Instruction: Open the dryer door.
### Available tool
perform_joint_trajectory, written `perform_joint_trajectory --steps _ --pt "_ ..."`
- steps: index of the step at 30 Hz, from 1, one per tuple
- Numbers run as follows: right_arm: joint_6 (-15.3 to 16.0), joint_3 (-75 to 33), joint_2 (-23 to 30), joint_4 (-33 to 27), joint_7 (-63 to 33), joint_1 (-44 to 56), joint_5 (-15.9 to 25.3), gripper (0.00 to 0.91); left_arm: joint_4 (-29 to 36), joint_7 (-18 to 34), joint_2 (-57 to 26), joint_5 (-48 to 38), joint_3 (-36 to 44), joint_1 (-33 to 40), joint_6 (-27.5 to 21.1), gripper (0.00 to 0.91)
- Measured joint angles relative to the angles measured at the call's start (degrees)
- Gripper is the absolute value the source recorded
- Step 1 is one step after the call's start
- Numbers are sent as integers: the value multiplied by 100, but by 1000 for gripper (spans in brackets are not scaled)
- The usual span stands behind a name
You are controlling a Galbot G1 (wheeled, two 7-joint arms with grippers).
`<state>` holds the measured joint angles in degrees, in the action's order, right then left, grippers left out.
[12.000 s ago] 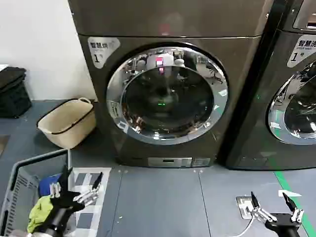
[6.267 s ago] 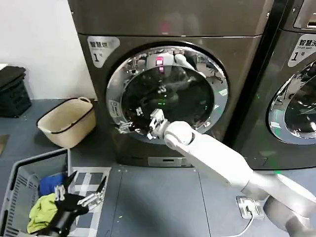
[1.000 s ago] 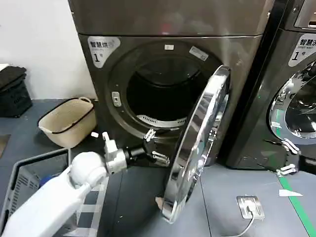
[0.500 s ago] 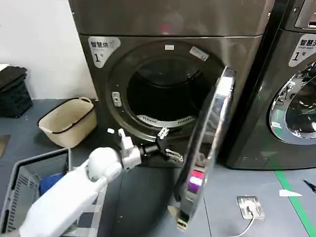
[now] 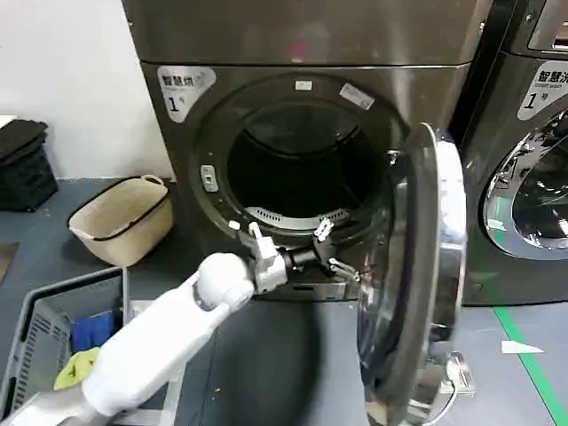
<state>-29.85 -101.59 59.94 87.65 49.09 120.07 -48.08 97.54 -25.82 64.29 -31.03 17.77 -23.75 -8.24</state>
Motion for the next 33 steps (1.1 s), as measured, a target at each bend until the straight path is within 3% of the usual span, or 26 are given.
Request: perform_joint_trajectory --steps 6,13,23,33 --pt "-37 -285 392 -119 -1008 -18 693 907 -255 8 261 55 213 191 61 907" --pt "344 -531 862 -126 -2166 -31 1313 907 -512 139 558 367 398 297 135 907" --pt "840 -794 1419 2 -3155 -124 1688 907 -840 437 950 574 597 392 206 907" --pt "925 -905 1875 128 -3822 -253 1756 907 -1272 821 1408 654 786 552 350 907"
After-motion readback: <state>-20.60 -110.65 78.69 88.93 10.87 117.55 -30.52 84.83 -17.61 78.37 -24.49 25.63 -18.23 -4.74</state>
